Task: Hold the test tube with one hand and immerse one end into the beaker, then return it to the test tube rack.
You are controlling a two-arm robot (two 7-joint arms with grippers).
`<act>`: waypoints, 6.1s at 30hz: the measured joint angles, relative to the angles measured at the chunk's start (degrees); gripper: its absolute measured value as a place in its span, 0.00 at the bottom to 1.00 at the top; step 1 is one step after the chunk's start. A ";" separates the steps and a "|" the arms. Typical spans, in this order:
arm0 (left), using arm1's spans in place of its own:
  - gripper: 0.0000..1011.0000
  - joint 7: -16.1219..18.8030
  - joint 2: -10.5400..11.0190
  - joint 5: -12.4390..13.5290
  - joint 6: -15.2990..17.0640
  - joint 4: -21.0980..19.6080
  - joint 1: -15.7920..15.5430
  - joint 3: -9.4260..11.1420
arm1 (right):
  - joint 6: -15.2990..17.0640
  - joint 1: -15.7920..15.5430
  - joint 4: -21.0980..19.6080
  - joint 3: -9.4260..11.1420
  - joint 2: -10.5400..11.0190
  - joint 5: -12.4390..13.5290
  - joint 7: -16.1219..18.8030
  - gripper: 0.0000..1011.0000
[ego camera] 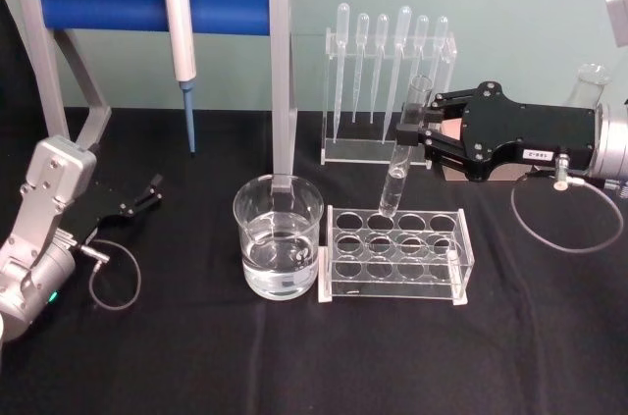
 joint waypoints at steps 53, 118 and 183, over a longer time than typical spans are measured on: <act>0.99 0.00 0.00 0.00 0.00 0.00 0.00 0.00 | 0.00 0.00 0.00 0.00 0.00 0.00 0.00 0.23; 0.99 0.00 0.00 0.00 0.00 0.00 0.00 0.00 | 0.00 0.00 0.00 0.00 0.00 0.00 0.00 0.24; 0.99 0.00 0.00 0.00 0.00 0.00 0.00 0.00 | -2.27 9.92 13.70 -11.48 -16.04 -4.44 0.98 0.23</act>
